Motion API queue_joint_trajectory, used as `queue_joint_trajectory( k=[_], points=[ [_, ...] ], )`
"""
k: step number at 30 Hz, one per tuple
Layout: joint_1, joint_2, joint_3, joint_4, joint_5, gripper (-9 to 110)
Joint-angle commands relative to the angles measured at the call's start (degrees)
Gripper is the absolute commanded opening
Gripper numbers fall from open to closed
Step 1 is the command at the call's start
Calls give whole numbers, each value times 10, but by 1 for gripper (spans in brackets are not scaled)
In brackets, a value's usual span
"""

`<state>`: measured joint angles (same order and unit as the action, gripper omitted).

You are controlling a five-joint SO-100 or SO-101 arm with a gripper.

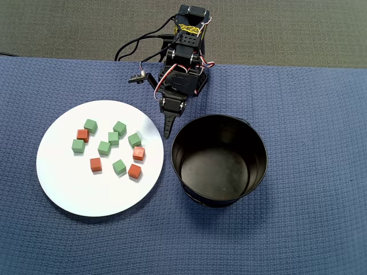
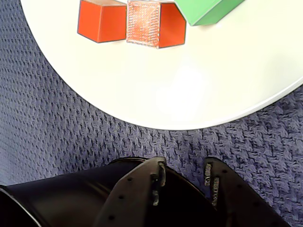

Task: Pick up the green cubes from the white plate and place them in the black recipient

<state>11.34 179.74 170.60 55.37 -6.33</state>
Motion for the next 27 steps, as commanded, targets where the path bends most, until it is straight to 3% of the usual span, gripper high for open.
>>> queue_joint_trajectory(
  k=[1,19,21,27],
  points=[
    [-18,7,2,5,-10,11],
    [22,-10,-34,-23,11,10],
    [37,-51,-95,-3,-55,10],
    [57,-203,-181,-57,-126,14]
  ],
)
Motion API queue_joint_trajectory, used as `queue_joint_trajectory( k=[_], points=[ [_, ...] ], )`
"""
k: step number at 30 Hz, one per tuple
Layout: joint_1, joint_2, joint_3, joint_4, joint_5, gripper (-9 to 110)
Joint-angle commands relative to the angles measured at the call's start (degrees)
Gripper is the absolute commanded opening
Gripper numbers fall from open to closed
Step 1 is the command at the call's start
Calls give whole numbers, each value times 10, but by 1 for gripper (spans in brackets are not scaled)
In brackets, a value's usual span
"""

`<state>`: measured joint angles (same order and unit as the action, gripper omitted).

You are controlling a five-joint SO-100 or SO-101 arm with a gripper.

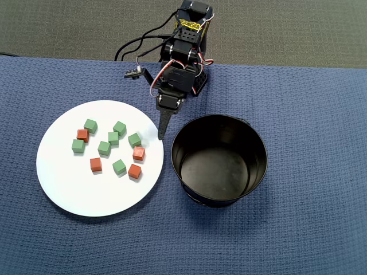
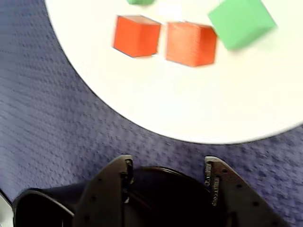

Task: Pick up the green cubes from the white plate and place them in the black recipient

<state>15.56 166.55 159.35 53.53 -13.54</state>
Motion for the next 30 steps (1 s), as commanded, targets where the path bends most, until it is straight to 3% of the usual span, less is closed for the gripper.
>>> queue_joint_trajectory(
  k=[1,6,11,18,23,26,30],
  points=[
    [14,-89,-74,-52,-77,15],
    [20,-159,-129,-28,-308,19],
    [65,-231,-120,-106,-545,21],
    [139,-307,-183,-14,-786,28],
    [160,-322,-197,13,-843,28],
    [171,-325,-215,54,-842,28],
    [185,-338,-196,11,-808,29]
  ],
)
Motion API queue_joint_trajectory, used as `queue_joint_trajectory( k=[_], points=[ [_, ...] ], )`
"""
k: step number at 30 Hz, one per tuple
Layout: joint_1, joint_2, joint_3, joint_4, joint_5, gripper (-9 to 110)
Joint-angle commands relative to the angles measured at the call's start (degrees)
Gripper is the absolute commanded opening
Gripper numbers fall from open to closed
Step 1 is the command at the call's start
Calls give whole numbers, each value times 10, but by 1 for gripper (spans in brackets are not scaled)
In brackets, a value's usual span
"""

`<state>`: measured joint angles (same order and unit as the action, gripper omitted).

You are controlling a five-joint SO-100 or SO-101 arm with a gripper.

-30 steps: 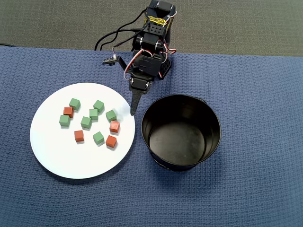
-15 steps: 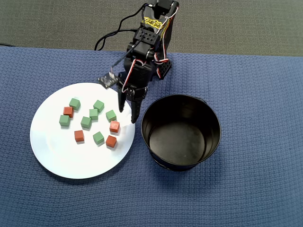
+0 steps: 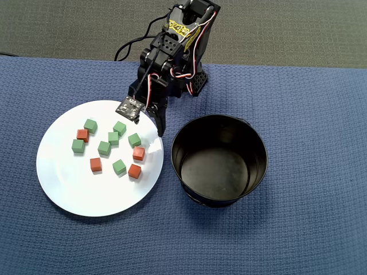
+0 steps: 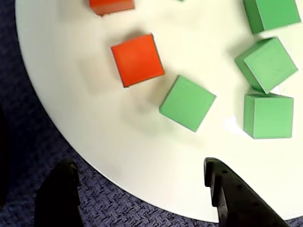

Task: Pick up the green cubes from the white plate and place them in the black recipient

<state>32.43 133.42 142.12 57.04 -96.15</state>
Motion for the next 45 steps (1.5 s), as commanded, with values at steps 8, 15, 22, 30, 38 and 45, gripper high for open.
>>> queue_joint_trajectory(
  k=[8,15,22,30,38,45],
  points=[
    [35,-79,-22,-95,245,27],
    [54,-141,-42,-110,265,27],
    [48,-186,-66,-113,270,26],
    [42,-239,-80,-137,272,21],
    [40,-260,-100,-133,285,8],
    [35,-242,-97,-134,311,0]
  ],
)
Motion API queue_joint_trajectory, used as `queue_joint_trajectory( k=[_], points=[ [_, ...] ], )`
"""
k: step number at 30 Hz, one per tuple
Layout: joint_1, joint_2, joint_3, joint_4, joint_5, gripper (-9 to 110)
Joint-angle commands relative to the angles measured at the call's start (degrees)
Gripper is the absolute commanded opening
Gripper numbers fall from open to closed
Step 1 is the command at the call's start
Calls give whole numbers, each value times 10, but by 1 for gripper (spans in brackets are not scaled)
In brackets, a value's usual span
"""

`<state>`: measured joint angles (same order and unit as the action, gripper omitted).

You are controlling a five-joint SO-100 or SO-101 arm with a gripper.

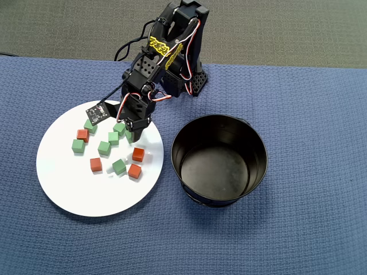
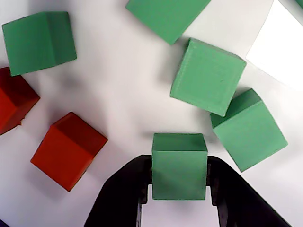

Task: Pick up the green cubes from the white plate and place them in the black recipient

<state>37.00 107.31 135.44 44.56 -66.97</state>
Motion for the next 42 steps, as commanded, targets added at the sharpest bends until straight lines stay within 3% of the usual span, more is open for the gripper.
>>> queue_joint_trajectory(
  k=[1,9,15,22,28,30,31,34,39,42],
  points=[
    [-11,30,-34,-8,32,0],
    [-42,169,-224,211,195,0],
    [-122,294,-308,305,299,0],
    [-357,313,-318,330,468,0],
    [-475,206,-312,271,541,0],
    [-503,175,-313,270,531,25],
    [-507,166,-321,276,526,36],
    [-488,164,-352,297,494,39],
    [-365,192,-382,310,442,35],
    [-265,200,-374,293,441,23]
  ],
)
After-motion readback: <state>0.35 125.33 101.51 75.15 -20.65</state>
